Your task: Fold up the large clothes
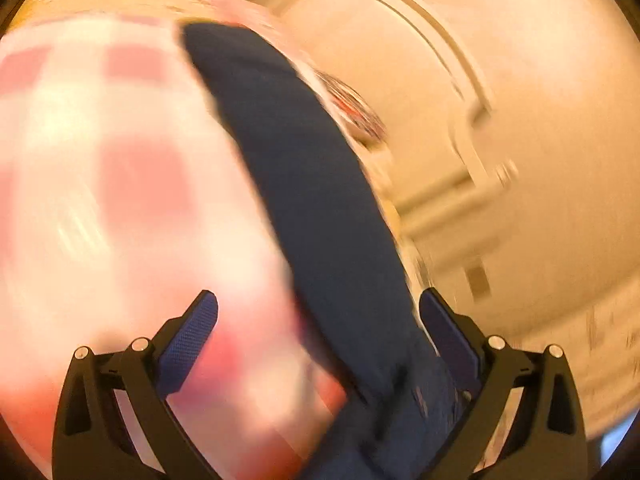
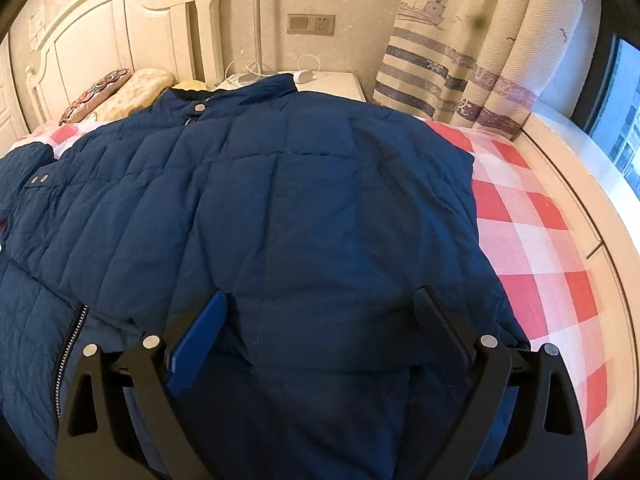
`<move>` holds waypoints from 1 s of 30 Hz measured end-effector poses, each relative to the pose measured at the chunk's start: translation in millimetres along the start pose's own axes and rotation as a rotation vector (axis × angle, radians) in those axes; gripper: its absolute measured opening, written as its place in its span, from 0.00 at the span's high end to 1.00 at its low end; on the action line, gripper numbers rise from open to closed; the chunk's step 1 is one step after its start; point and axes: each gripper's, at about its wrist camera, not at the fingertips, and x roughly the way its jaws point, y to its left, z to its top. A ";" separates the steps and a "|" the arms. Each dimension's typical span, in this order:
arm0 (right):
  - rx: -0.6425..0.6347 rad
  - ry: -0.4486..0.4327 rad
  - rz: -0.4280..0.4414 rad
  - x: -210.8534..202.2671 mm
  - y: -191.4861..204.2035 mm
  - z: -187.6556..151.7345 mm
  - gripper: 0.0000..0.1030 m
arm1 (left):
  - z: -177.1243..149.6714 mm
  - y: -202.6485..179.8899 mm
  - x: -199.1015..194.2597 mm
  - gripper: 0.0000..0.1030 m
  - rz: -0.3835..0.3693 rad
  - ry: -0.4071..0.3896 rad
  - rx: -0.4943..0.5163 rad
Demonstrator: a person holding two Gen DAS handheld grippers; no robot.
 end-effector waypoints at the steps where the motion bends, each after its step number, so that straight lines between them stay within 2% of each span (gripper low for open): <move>1: -0.002 0.000 -0.003 0.1 0.1 0.3 0.12 | 23.1 17.0 2.0 0.06 -0.001 -0.015 -0.046; 4: -0.002 -0.003 -0.006 -3.1 3.5 -2.0 0.12 | 74.7 46.3 11.9 0.09 -0.006 -0.056 -0.118; 9: -0.002 -0.003 -0.005 -2.6 2.3 -1.6 0.12 | 134.2 45.3 54.8 0.13 -0.006 0.014 -0.070; 10: -0.002 -0.003 -0.004 -2.3 2.0 -1.4 0.12 | 139.2 47.1 56.6 0.19 0.005 0.022 -0.060; 11: -0.001 -0.003 -0.004 -2.5 1.9 -1.5 0.12 | 141.7 44.1 62.5 0.26 0.019 0.029 -0.051; 12: -0.001 -0.004 -0.003 -2.4 1.8 -1.5 0.12 | 142.4 40.8 70.2 0.64 0.017 0.052 -0.042; 13: 0.000 -0.005 -0.002 -2.3 1.5 -1.3 0.12 | 142.7 40.9 74.1 0.94 0.014 0.079 -0.052; 14: 0.001 -0.004 -0.001 -2.1 1.4 -0.9 0.12 | 140.1 40.1 71.8 0.95 0.009 0.076 -0.067; 15: 0.002 -0.004 0.000 -2.8 2.3 -1.4 0.12 | 135.9 32.7 64.0 0.97 -0.011 0.031 -0.058; 16: 0.002 -0.004 0.000 -3.7 3.2 -1.6 0.12 | 128.0 14.2 50.0 0.97 -0.042 -0.033 0.001; 18: 0.002 -0.004 -0.001 -3.6 3.6 -1.2 0.12 | 107.0 -27.8 30.0 0.97 -0.094 -0.079 0.139; 21: 0.003 -0.006 0.002 -4.1 2.2 -1.5 0.12 | 53.6 -104.7 0.8 0.97 -0.236 -0.076 0.341; 24: 0.008 -0.012 0.009 -6.1 2.7 -1.9 0.12 | -32.6 -189.3 -13.1 0.97 -0.387 0.024 0.594; 27: 0.021 -0.021 0.021 -7.6 0.5 -2.2 0.12 | -115.9 -235.1 -6.3 0.97 -0.451 0.137 0.745; 30: 0.035 -0.022 0.037 -7.0 -2.7 -2.1 0.12 | -206.6 -261.2 15.3 0.93 -0.454 0.246 0.875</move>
